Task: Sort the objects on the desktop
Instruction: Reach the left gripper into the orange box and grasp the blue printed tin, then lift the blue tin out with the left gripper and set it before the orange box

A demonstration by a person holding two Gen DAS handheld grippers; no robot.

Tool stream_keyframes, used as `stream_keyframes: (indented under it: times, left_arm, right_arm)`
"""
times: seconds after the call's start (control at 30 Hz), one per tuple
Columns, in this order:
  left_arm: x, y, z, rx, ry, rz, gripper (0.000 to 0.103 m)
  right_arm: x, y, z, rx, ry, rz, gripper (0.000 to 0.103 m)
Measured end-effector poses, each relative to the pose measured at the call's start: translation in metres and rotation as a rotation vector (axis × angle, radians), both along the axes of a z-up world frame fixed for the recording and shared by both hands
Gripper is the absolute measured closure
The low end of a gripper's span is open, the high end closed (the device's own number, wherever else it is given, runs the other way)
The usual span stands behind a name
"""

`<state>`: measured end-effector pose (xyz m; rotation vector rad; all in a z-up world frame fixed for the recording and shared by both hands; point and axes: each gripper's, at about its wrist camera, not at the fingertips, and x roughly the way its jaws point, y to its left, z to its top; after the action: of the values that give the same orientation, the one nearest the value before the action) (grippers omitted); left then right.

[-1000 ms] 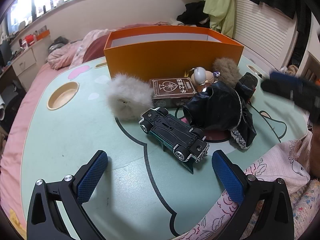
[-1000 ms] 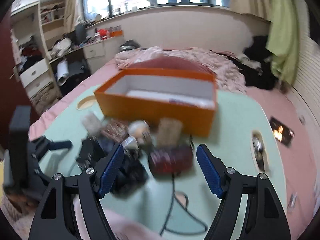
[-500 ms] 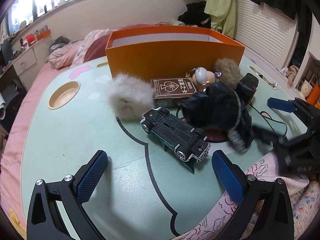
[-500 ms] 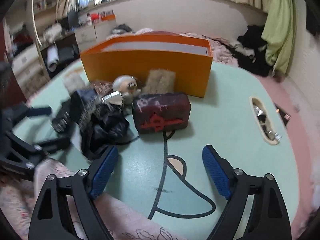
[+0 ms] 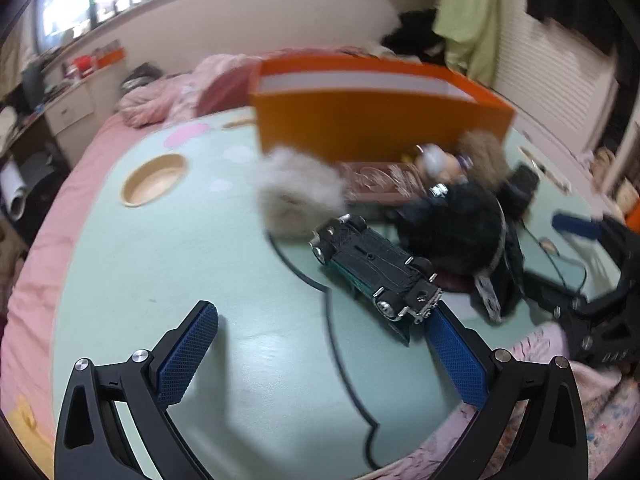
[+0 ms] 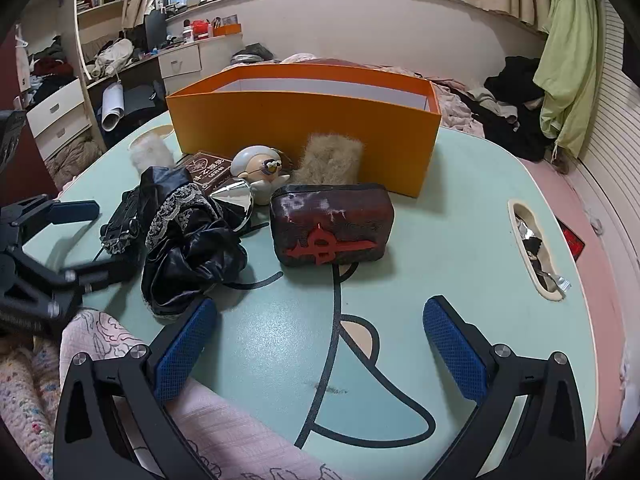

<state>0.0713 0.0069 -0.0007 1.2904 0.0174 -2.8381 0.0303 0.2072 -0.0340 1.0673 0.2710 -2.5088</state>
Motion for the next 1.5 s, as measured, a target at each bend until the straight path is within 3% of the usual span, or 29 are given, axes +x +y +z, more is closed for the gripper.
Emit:
stream_keyframes:
  times: [0.1, 0.2, 0.33, 0.43, 0.47, 0.6, 0.63, 0.73, 0.93, 1.07, 1.13, 1.2, 1.5]
  left_arm:
    - [0.003, -0.002, 0.025, -0.015, 0.074, 0.011, 0.000]
    - [-0.007, 0.005, 0.061, -0.005, 0.123, -0.044, 0.000]
    - [-0.046, 0.022, 0.094, 0.041, 0.085, -0.136, 0.000]
    - [-0.093, 0.037, 0.105, 0.087, 0.009, -0.180, 0.000]
    - [-0.107, 0.041, 0.105, 0.101, -0.018, -0.189, 0.000]
    - [-0.175, 0.056, 0.078, 0.189, -0.234, -0.191, 0.020]
    - [-0.192, 0.060, 0.064, 0.225, -0.304, -0.187, 0.021]
    - [-0.220, 0.071, 0.036, 0.268, -0.398, -0.176, 0.025]
    - [-0.235, 0.101, 0.015, 0.228, -0.453, -0.194, 0.026]
    - [-0.236, 0.106, 0.014, 0.205, -0.444, -0.206, 0.025]
    - [-0.238, 0.104, 0.011, 0.136, -0.451, -0.179, 0.024]
    - [-0.239, 0.099, 0.007, 0.115, -0.458, -0.172, 0.025]
    - [-0.233, 0.065, 0.018, 0.087, -0.439, -0.123, 0.027]
  right_arm:
    - [0.000, 0.000, 0.000, 0.001, 0.000, 0.000, 0.000]
    - [0.000, 0.000, 0.000, 0.000, 0.000, 0.000, 0.000]
    - [0.000, 0.000, 0.000, 0.001, 0.000, 0.000, 0.000]
    - [0.000, 0.000, 0.000, 0.000, 0.000, 0.000, 0.000]
    - [0.000, 0.000, 0.000, 0.000, 0.000, 0.000, 0.000]
    - [0.000, 0.000, 0.000, 0.000, 0.000, 0.000, 0.000]
    - [0.000, 0.000, 0.000, 0.000, 0.000, 0.000, 0.000]
    - [0.000, 0.000, 0.000, 0.000, 0.001, 0.000, 0.000]
    - [0.000, -0.001, 0.000, -0.001, 0.002, 0.001, 0.000]
    - [0.000, -0.002, -0.001, -0.002, 0.001, 0.000, 0.000]
    - [0.000, -0.002, -0.001, -0.003, 0.000, 0.000, 0.000]
    - [0.000, -0.003, -0.001, -0.003, 0.001, 0.000, 0.000]
    - [-0.001, -0.006, -0.002, -0.004, 0.002, 0.001, 0.000]
